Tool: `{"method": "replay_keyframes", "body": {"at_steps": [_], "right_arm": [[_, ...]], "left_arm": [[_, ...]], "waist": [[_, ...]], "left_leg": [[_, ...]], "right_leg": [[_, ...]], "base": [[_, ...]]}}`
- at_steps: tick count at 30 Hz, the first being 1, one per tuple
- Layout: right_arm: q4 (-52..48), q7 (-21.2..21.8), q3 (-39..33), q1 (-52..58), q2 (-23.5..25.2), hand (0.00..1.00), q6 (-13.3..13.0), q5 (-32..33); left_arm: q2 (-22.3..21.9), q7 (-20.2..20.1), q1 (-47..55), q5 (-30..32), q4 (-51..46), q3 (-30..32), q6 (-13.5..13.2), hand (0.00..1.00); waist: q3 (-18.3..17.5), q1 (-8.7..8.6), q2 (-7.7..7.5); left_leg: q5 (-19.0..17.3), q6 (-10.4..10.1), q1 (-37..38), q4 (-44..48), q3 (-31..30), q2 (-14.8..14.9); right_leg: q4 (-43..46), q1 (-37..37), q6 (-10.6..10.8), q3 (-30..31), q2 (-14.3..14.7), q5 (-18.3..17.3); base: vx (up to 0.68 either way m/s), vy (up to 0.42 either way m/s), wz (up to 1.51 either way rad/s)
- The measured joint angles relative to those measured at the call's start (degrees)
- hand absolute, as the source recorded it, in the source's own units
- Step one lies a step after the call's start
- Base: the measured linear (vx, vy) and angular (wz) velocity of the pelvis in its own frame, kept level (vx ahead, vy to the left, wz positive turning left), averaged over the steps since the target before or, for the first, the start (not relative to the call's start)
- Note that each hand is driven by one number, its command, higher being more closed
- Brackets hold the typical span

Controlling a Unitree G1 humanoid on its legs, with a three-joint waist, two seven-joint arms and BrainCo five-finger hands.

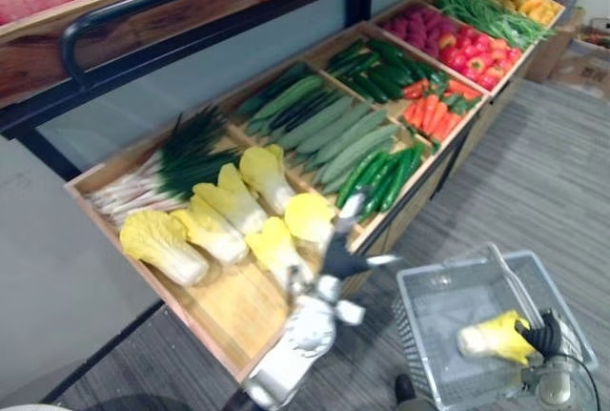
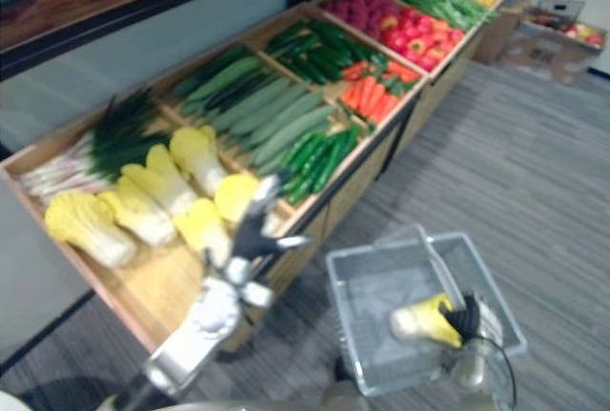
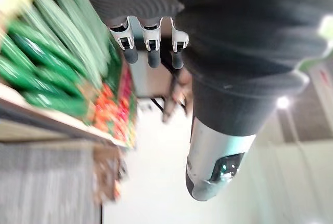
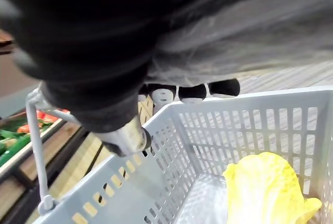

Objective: Pick vegetable in the basket

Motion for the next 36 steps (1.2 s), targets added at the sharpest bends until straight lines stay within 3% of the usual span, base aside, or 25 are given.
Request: {"method": "replay_keyframes", "body": {"at_steps": [3,8,9,13,15,18,19,20,21,23,24,26,27,29,30,31,33,36], "right_arm": [[3.02,0.05,-1.32,0.59,0.31,1.0,0.27,-0.02],[7.63,-0.02,-5.19,1.17,3.02,1.0,0.29,0.07],[8.98,-0.06,-6.27,1.09,3.8,1.0,0.42,0.25],[11.44,-0.14,-9.06,0.64,5.04,1.0,0.99,0.8],[11.02,-0.26,-10.29,0.42,6.17,1.0,1.56,0.8],[6.23,-0.38,-10.76,0.58,8.75,1.0,2.25,0.65],[5.03,-0.44,-10.63,0.3,9.51,1.0,2.15,0.62],[5.05,-0.58,-10.14,-1.46,9.85,1.0,2.38,0.65],[4.56,-0.98,-10.23,-2.08,9.55,1.0,2.58,0.65],[4.14,-1.49,-10.4,-1.83,9.19,1.0,2.62,0.62],[4.01,-1.77,-10.42,-1.84,9.0,1.0,2.62,0.56],[4.08,-1.78,-10.36,-1.73,9.0,1.0,2.85,-0.17],[4.07,-1.78,-10.37,-1.7,9.05,1.0,2.95,-0.78],[4.04,-1.94,-10.4,-1.48,9.06,1.0,2.92,-0.78],[4.01,-2.09,-10.59,-1.28,9.06,1.0,2.82,-0.75],[3.98,-2.33,-11.14,-1.21,9.01,1.0,2.76,-0.6],[3.91,-2.47,-12.12,-0.64,8.46,1.0,2.78,-0.53],[4.16,-2.5,-11.88,-0.14,8.67,1.0,3.24,-0.5]], "left_arm": [[1.77,-0.32,7.43,-0.7,1.38,5.59,-0.06,0.0],[1.25,-0.44,12.77,0.44,4.15,9.9,0.07,0.0],[0.27,-0.44,12.81,1.13,4.15,10.38,0.06,0.0],[-2.15,-0.57,12.37,1.45,4.12,9.75,0.01,0.0],[-1.95,-0.91,11.71,1.47,4.13,8.65,0.0,0.0],[-0.39,-0.99,10.51,3.74,4.1,6.52,-0.04,0.0],[0.24,-0.97,10.24,3.93,4.06,6.44,0.0,0.0],[0.02,-0.96,10.27,4.44,4.08,7.53,0.15,0.0],[-0.44,-0.93,9.8,4.88,4.19,8.48,0.22,0.0],[-0.32,-0.85,9.97,4.87,4.18,9.73,0.25,0.0],[-0.26,-0.84,10.01,4.89,4.19,10.36,0.27,0.0],[-0.24,-0.77,9.72,4.97,4.17,10.74,0.27,0.0],[-0.23,-0.76,10.06,4.97,4.18,11.05,0.41,0.0],[-0.46,-0.75,10.03,4.98,4.18,11.76,0.56,0.0],[-0.62,-0.53,9.98,5.24,4.19,12.3,0.61,0.0],[-1.12,-0.31,9.72,5.65,4.23,12.63,0.77,0.0],[-2.89,0.59,9.39,6.0,4.6,13.26,1.04,0.0],[-4.51,1.45,9.2,6.11,5.64,13.77,1.19,0.0]], "waist": [[-0.69,0.63,-0.3],[-2.1,1.92,-1.08],[-1.85,2.41,-1.89],[-1.77,3.47,-1.38],[-1.53,3.53,-1.84],[-1.07,3.49,-3.85],[-0.78,3.51,-4.65],[-0.1,3.92,-3.39],[1.63,3.49,-2.9],[2.84,3.42,-2.78],[2.83,3.46,-3.06],[2.93,3.53,-3.58],[3.03,4.2,-3.88],[2.38,4.82,-4.33],[1.38,4.79,-4.27],[0.66,4.79,-4.02],[0.31,5.6,-2.06],[0.4,5.11,-1.38]], "left_leg": [[0.07,0.1,-0.55,0.58,-0.76,-0.18],[0.15,0.19,-0.87,1.46,-1.39,-0.32],[-1.62,0.1,-2.91,5.66,-1.78,0.18],[-8.35,0.23,-9.47,19.83,-3.01,3.35],[-10.62,0.62,-12.84,25.6,-2.93,4.53],[-14.17,2.94,-16.68,31.83,0.79,5.23],[-14.15,4.46,-16.86,32.18,3.02,5.35],[-13.5,6.15,-16.55,31.02,7.01,7.54],[-12.06,7.43,-15.52,29.41,9.34,8.72],[-8.96,8.34,-12.53,24.89,12.68,8.6],[-7.4,8.65,-11.46,22.86,14.54,8.52],[-6.11,8.9,-10.9,21.24,16.32,8.28],[-5.0,8.75,-10.49,19.87,18.45,7.93],[-3.85,8.11,-11.8,19.16,20.39,7.96],[-2.93,7.89,-13.68,19.14,20.52,8.04],[-1.96,7.42,-15.52,19.14,20.56,8.38],[1.88,7.19,-18.49,19.06,20.41,9.65],[3.92,7.13,-19.31,20.97,20.45,11.97]], "right_leg": [[-0.01,0.17,-0.03,-1.09,-0.39,-0.01],[-0.19,0.61,-0.71,-1.98,-0.75,-0.43],[0.17,0.57,-0.79,-2.21,-0.84,-0.53],[2.31,-0.23,-0.76,-2.58,0.38,-0.67],[4.61,-2.38,-0.49,-1.61,0.93,-0.66],[4.89,-6.36,1.87,2.33,1.01,2.82],[3.67,-7.9,2.34,3.25,0.84,6.4],[2.44,-9.09,1.97,0.47,1.6,11.81],[14.33,-11.39,-5.16,-6.52,1.71,4.79],[30.04,-11.88,-7.72,-12.21,-0.1,-3.7],[36.89,-10.51,-8.58,-13.16,-1.59,-6.28],[43.11,-7.94,-8.96,-13.88,-4.36,-7.29],[45.99,-4.79,-8.95,-13.41,-7.18,-7.27],[44.98,-1.63,-8.27,-10.24,-7.99,-6.85],[41.92,-0.39,-6.71,-8.13,-7.74,-6.33],[37.26,0.42,-2.98,-7.25,-6.71,-10.05],[27.94,1.53,-1.97,-7.79,-4.6,-14.52],[19.94,5.45,-0.33,-9.23,-3.19,-20.23]], "base": [[-0.01,-0.021,0.14],[-0.03,-0.02,0.08],[-0.06,-0.025,0.04],[-0.09,0.03,0.0],[-0.15,0.104,-0.13],[-0.22,0.142,-0.67],[-0.34,0.125,-1.24],[-0.4,0.163,-1.38],[-0.39,0.169,-1.15],[-0.22,0.17,-0.81],[-0.21,0.132,-0.77],[-0.23,0.048,-0.66],[-0.23,-0.019,-0.77],[-0.28,-0.179,-0.71],[-0.27,-0.238,-0.5],[-0.21,-0.223,-0.37],[-0.26,-0.282,-0.58],[-0.18,-0.242,-0.37]]}}
